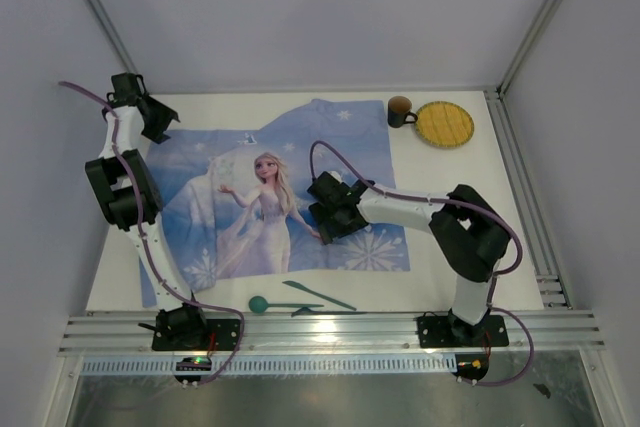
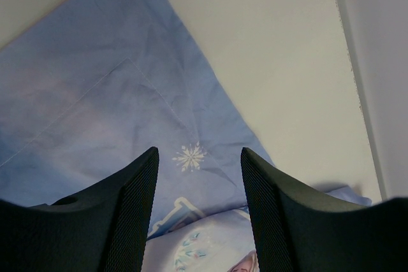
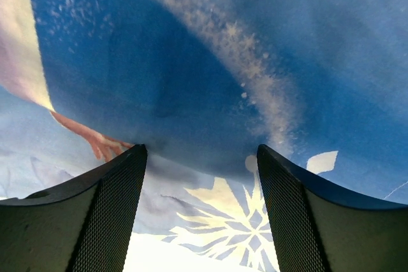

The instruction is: Set the dinner table for one person

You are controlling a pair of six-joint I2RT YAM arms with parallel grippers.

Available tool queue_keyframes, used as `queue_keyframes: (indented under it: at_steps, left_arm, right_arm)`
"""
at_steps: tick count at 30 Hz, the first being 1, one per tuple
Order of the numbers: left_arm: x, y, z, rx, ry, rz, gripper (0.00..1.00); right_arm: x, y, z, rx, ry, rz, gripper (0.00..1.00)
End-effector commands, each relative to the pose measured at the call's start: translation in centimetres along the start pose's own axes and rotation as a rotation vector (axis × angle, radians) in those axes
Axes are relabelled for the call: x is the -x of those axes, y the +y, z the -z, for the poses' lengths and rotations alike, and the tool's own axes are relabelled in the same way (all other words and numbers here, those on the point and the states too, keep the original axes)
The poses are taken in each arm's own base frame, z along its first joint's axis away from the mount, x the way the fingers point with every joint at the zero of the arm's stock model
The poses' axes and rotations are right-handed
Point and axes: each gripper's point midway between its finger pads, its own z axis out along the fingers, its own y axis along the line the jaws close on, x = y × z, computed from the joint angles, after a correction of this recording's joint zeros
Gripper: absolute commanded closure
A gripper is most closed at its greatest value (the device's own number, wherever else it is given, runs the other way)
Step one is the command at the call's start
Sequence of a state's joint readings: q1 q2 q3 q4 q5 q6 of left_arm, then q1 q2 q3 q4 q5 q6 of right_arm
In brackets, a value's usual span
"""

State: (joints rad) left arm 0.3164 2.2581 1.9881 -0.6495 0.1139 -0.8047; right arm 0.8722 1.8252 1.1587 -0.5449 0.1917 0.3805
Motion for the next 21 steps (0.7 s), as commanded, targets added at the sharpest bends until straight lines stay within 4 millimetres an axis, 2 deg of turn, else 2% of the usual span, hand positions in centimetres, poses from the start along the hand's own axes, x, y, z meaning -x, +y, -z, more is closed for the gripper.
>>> queue_keyframes:
  at_steps: [1,7,14,18,21]
  left_arm:
    - [-0.2,-0.4,0.0,-0.025,0.012,-0.003,0.43]
    - [-0.3,-0.3,-0.1,-0.022,0.018,-0.003,0.43]
    - [-0.4,-0.5,-0.2,-0.035,0.026,0.007,0.43]
    - [-0.7,-0.5,-0.5,-0.035,0.037,0.016,0.43]
    - [-1.0,-0.2,-0.8,-0.031,0.046,0.017,0.43]
  right_arm:
    - [0.4,0.5,-0.2,0.012,0.034,-0.023,0.25]
    - [-1.4,0.4,0.5,0.023,0.079,-0.050,0.25]
    - [-4.8,-1.5,2.8,-0.001,0.099,-0.113,0.25]
    - [-5.5,-2.6,4.5,-0.020,0.084,-0.131,0.25]
    - [-6.1,-3.0,5.0,-0.030,0.084,-0.151,0.25]
